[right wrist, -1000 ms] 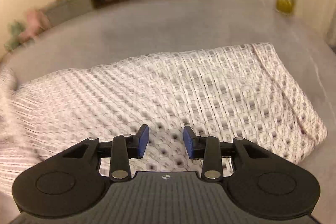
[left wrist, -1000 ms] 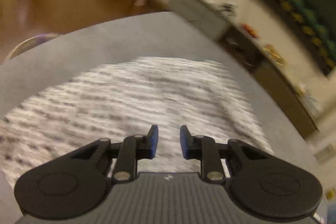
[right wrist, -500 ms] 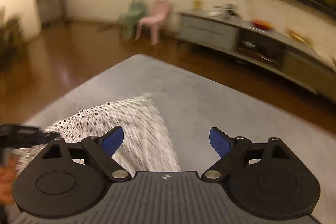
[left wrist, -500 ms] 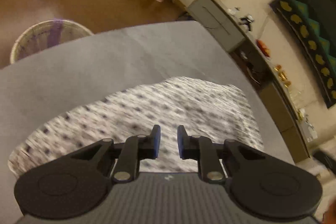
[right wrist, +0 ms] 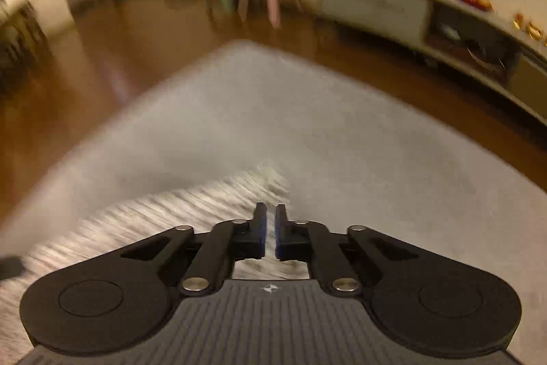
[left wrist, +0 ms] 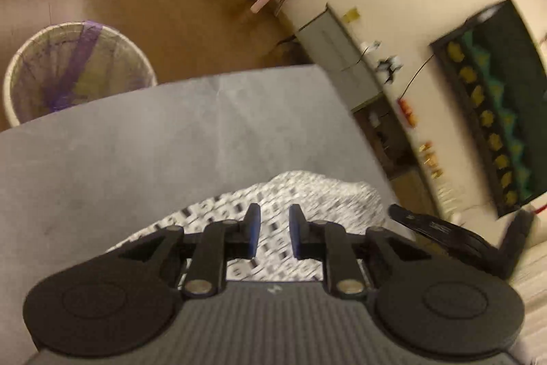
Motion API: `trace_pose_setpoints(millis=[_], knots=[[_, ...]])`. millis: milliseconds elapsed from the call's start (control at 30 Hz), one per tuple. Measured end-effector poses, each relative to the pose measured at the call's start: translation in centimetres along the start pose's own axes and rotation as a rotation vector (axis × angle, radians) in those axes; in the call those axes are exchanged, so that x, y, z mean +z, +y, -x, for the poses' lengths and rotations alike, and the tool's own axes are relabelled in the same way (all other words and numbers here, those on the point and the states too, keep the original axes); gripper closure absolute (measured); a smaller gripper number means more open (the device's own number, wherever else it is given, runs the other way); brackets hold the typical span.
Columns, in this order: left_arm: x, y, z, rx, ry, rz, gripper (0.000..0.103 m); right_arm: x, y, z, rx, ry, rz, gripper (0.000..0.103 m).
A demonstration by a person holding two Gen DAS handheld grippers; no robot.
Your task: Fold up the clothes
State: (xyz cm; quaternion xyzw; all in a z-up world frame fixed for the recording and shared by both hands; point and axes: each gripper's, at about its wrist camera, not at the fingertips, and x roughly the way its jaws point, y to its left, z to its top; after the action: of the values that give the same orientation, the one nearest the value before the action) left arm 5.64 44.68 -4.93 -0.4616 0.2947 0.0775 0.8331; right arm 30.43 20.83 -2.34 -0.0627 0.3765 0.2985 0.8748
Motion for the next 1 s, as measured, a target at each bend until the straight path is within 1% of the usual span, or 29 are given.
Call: trace_pose_setpoints(millis=[100,133,167,200,233,267,300,333,400,433,500,567,600,633,667,700,733,767,800,833,867,900,933,967,1000], knots=[[0.0,0.5,1.5,-0.047,-0.003,0.061,0.084,0.7,3.6,6.4,0.12,-0.14,0.073,0.101],[-0.2,0.6,2.2,-0.072,0.0,0.084,0.084,0.7,4.7,7.6,0.124,-0.162,0.111,0.101],[-0.5,0.6,2.9,-0.093,-0.004,0.091,0.084,0.9,5.3,7.9,0.095,-0.171,0.146,0.101],[-0.8,0.3,3.6,-0.097,-0.013,0.078,0.082,1.1,5.5,7.3,0.036,-0.165,0.176,0.096],[-1.2,0.0,4.1,-0.082,-0.024,0.051,0.08,1.3,5.4,6.3,-0.022,-0.142,0.198,0.075],[-1.3,-0.2,4.0,-0.069,-0.019,0.032,0.079,1.6,4.6,4.5,-0.072,-0.093,0.202,0.057],[-1.4,-0.3,3.8,-0.057,-0.011,0.015,0.079,1.6,3.6,2.6,-0.11,-0.049,0.192,0.027],[-1.5,-0.5,3.6,-0.045,-0.004,-0.003,0.079,1.3,2.6,0.9,-0.147,-0.017,0.184,0.018],[-1.4,0.0,2.7,-0.045,0.028,0.017,0.079,0.7,0.9,-2.0,-0.215,0.03,0.173,0.018],[-1.3,0.2,2.1,-0.044,0.045,0.029,0.079,0.5,0.2,-3.1,-0.23,0.041,0.161,0.018],[-1.2,0.4,0.8,-0.045,0.074,0.039,0.079,0.4,-0.8,-4.9,-0.228,0.059,0.134,0.018],[-1.2,0.2,-0.2,-0.058,0.097,0.033,0.079,0.3,-1.6,-6.2,-0.223,0.078,0.11,0.019],[-1.3,-0.1,-0.5,-0.067,0.101,0.021,0.079,0.2,-1.9,-6.7,-0.219,0.092,0.102,0.023],[-1.3,-0.4,-0.8,-0.075,0.104,0.009,0.079,-0.1,-2.2,-6.9,-0.211,0.102,0.088,0.033],[-1.4,-0.7,-1.0,-0.084,0.107,-0.003,0.079,-0.5,-2.6,-6.9,-0.194,0.105,0.065,0.036],[-1.4,-0.9,-1.2,-0.092,0.106,-0.017,0.079,-0.6,-2.9,-6.7,-0.178,0.106,0.049,0.062],[-1.4,-1.1,-1.3,-0.096,0.103,-0.029,0.079,-0.4,-2.9,-6.3,-0.166,0.102,0.046,0.095],[-1.3,-1.1,-1.3,-0.096,0.099,-0.034,0.078,-0.1,-3.0,-5.9,-0.154,0.099,0.043,0.101],[-1.3,-1.0,-1.2,-0.098,0.092,-0.023,0.076,0.1,-2.8,-5.4,-0.139,0.081,0.046,0.101],[-1.2,-0.9,-1.1,-0.102,0.086,-0.01,0.075,0.3,-2.2,-4.2,-0.116,0.036,0.058,0.103],[-1.1,-0.6,-0.9,-0.105,0.075,0.011,0.071,0.4,-1.3,-2.4,-0.088,-0.014,0.068,0.103],[-1.0,-0.3,-0.4,-0.108,0.051,0.036,0.066,0.3,-0.1,-0.1,-0.057,-0.071,0.087,0.103],[-0.9,0.0,0.1,-0.111,0.025,0.061,0.064,-0.1,1.6,3.1,-0.019,-0.136,0.119,0.103],[-0.8,0.1,0.8,-0.113,-0.003,0.071,0.059,-0.8,3.4,6.4,0.028,-0.192,0.156,0.103],[-0.9,0.0,1.4,-0.113,-0.014,0.077,0.055,-1.7,5.3,9.1,0.066,-0.233,0.207,0.103]])
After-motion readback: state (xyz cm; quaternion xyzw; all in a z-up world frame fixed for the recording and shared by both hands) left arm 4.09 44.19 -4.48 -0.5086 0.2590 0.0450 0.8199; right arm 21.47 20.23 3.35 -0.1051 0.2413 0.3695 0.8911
